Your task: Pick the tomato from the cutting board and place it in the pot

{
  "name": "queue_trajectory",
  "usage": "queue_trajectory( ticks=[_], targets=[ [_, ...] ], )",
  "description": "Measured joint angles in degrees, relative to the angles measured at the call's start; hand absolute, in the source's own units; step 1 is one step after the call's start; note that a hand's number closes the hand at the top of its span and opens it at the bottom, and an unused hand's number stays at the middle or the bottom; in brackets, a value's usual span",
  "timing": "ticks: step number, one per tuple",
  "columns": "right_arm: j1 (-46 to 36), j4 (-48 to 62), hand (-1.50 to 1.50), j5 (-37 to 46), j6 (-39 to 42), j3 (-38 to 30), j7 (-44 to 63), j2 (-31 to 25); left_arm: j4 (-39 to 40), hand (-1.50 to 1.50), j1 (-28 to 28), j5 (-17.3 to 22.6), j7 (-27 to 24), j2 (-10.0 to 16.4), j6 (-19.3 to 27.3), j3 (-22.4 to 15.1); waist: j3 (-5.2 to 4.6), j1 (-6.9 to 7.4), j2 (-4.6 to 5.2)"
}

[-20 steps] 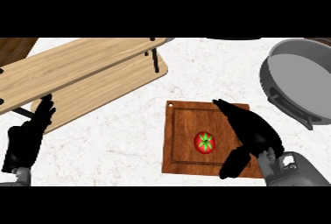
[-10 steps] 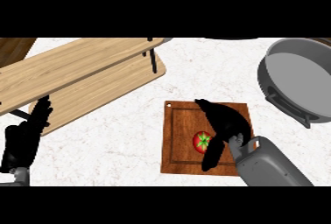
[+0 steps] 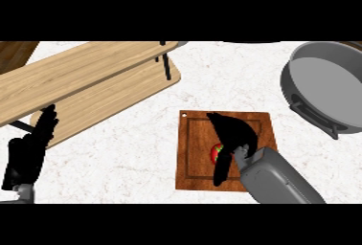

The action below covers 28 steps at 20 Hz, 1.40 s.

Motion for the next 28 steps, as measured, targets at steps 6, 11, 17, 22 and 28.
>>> queue_trajectory(
  ticks=[6, 11, 17, 22, 28],
  targets=[
    [0.6, 4.2, -1.5, 3.2, 1.1, -1.1, -1.6, 1.8, -1.5, 0.0, 0.2, -0.4, 1.4, 0.1, -1.1, 1.3, 0.01, -0.05, -0.02],
    [0.3, 8.4, -1.5, 7.1, 1.1, -1.8, -2.6, 4.3, -2.7, 0.0, 1.2, -0.5, 1.4, -0.3, -2.5, 2.4, 0.01, -0.02, 0.0],
    [1.9, 10.7, -1.5, 10.8, 2.4, -4.2, -5.0, 5.6, -1.3, 0.0, 0.7, -1.6, 0.6, -1.4, -3.8, 3.7, 0.02, -0.15, 0.01],
    [1.4, 13.9, 1.5, 14.0, 3.3, -5.0, -8.9, 6.2, -0.7, 0.0, 0.5, -2.8, 0.1, -2.6, -4.0, 4.1, -0.13, -0.15, -0.23],
    [1.8, 13.6, 1.5, 17.6, 4.2, -5.8, -12.6, 6.7, -1.2, 0.0, 0.4, -3.2, 0.3, -3.1, -5.2, 5.2, -0.14, -0.21, -0.35]
  ],
)
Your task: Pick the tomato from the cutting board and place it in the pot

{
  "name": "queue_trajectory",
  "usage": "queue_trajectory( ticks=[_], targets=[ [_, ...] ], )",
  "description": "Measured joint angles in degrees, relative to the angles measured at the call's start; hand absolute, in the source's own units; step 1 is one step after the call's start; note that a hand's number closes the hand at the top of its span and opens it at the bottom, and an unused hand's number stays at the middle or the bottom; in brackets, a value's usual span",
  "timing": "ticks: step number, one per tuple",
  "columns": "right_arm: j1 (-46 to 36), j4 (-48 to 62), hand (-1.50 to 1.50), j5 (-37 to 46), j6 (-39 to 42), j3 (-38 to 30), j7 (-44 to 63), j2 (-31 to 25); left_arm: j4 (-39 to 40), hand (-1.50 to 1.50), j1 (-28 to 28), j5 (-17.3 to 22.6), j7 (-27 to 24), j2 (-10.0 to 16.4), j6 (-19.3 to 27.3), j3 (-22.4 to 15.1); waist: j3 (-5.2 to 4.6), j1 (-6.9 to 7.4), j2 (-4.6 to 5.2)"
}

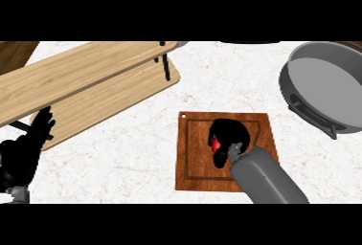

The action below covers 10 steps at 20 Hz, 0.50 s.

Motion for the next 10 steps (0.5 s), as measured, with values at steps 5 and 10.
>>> queue_trajectory(
  ticks=[5, 10],
  targets=[
    [0.9, -1.9, 1.5, 2.1, 1.9, -2.1, -0.4, 1.2, -0.4, 0.0, 0.0, -0.9, 0.3, -0.8, -0.7, 0.8, 0.05, 0.0, 0.08],
    [-0.7, -1.2, 1.5, 3.7, 0.6, -6.2, -3.8, -1.0, -0.1, 0.0, -0.3, -1.5, 0.2, -1.7, -0.9, 1.2, 0.13, 0.11, 0.27]
  ],
)
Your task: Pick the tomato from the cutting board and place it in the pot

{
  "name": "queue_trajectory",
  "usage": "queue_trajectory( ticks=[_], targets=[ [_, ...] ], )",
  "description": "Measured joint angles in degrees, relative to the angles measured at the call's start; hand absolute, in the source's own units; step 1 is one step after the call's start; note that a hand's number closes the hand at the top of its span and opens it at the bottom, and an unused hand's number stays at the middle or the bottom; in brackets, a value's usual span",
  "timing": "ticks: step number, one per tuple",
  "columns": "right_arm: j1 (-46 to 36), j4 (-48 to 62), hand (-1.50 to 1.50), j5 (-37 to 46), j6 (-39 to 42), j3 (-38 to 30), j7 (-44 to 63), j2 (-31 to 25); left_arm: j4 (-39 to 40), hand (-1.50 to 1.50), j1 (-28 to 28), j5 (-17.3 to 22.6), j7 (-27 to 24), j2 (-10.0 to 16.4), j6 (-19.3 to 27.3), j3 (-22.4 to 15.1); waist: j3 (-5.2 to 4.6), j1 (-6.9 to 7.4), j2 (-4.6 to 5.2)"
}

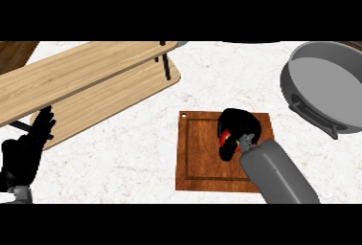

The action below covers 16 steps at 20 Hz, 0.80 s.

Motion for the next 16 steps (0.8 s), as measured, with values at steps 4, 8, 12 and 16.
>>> queue_trajectory(
  ticks=[4, 8, 12, 16],
  targets=[
    [-3.6, 5.1, 1.5, 1.7, -6.3, -4.9, -6.4, -4.4, -0.1, 0.0, -0.4, -0.3, 0.2, -0.1, -0.2, -0.2, 0.03, 0.31, 0.22],
    [-5.8, 4.9, 1.5, 6.0, -11.7, -5.6, -7.3, -6.8, -0.3, 0.0, -0.2, -0.9, 0.5, -0.6, -0.1, -0.6, 0.04, 0.09, 0.14],
    [-7.9, 1.6, 1.5, 11.6, -17.2, -5.4, -5.0, -9.0, -0.7, 0.0, 0.1, -0.4, 0.8, -0.2, -0.5, 0.0, 0.02, -0.1, -0.04],
    [-10.4, -4.8, 1.5, 17.0, -20.9, -5.8, -0.7, -11.4, -0.4, 0.0, 0.5, -0.5, 0.3, -0.2, -0.5, 0.3, -0.01, -0.66, -0.27]
  ],
)
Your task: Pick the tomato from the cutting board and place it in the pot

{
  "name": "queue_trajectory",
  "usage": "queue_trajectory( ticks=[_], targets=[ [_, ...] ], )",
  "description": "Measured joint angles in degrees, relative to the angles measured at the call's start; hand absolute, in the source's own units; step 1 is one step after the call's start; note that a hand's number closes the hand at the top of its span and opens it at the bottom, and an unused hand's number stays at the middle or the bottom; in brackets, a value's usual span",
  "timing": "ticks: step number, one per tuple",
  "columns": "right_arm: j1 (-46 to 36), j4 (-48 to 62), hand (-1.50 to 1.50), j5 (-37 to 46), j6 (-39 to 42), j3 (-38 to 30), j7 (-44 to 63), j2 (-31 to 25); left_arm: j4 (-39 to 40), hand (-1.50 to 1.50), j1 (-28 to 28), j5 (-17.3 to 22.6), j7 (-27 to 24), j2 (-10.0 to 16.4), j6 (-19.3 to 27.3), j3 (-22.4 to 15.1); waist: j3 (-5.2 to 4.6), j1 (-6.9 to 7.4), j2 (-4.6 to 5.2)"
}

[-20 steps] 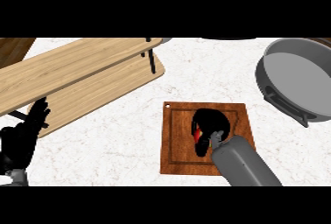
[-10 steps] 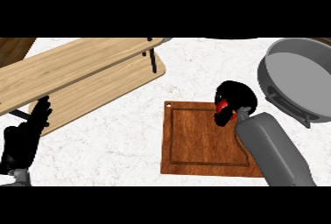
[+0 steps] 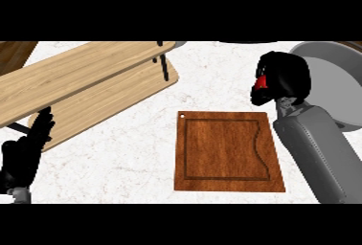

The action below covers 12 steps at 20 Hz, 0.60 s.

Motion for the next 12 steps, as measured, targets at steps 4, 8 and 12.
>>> queue_trajectory(
  ticks=[4, 8, 12],
  targets=[
    [-0.6, -5.3, 1.5, 1.2, -3.0, -3.2, 1.9, -1.1, 0.3, 0.0, 0.4, 0.0, -0.7, 0.2, -0.4, 0.4, 0.01, 0.08, 0.08],
    [-0.5, -9.7, 1.5, 0.0, -4.0, -7.4, 2.3, -1.9, -0.3, 0.0, 0.5, -0.4, -0.4, -0.5, -0.2, 0.0, 0.01, 0.24, 0.17],
    [-0.7, -8.6, 1.5, -2.1, -6.9, -12.8, -1.6, -4.0, 0.1, 0.0, 0.0, -0.5, -0.8, -0.4, -0.6, 0.5, 0.04, 0.45, 0.3]
  ],
)
